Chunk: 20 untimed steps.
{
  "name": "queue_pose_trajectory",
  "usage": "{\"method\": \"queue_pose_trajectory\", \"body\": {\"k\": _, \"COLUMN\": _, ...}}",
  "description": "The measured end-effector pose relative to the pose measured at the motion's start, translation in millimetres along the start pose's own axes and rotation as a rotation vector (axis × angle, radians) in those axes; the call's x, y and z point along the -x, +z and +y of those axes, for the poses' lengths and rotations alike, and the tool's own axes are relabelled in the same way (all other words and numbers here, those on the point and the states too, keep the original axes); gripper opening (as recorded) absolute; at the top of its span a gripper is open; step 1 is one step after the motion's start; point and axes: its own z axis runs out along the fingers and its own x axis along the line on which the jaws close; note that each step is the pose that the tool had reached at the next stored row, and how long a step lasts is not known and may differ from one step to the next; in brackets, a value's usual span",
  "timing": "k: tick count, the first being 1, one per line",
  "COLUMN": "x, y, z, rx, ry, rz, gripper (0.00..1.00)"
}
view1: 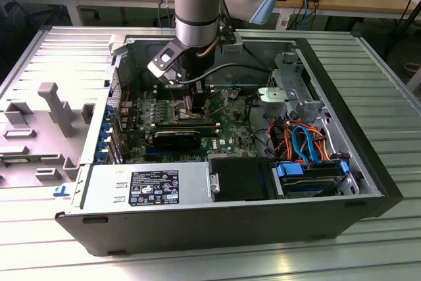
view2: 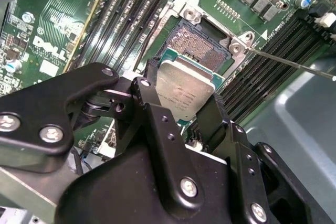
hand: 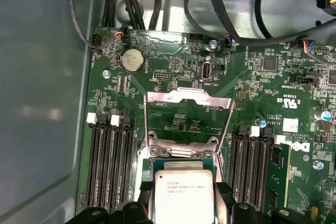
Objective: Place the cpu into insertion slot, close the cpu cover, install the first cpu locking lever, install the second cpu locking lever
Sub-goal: 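Place the cpu into insertion slot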
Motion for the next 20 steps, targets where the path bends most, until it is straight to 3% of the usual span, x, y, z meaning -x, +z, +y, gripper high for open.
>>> {"method": "queue_pose_trajectory", "body": {"k": 12, "x": -0.6, "y": 2.3, "z": 0.0, "rx": 0.0016, "ry": 0.102, "rz": -0.0008, "gripper": 0.54}}
{"method": "queue_pose_trajectory", "body": {"k": 20, "x": -1.0, "y": 7.1, "z": -5.2, "rx": 0.0013, "ry": 0.076, "rz": -0.0003, "gripper": 0.54}}
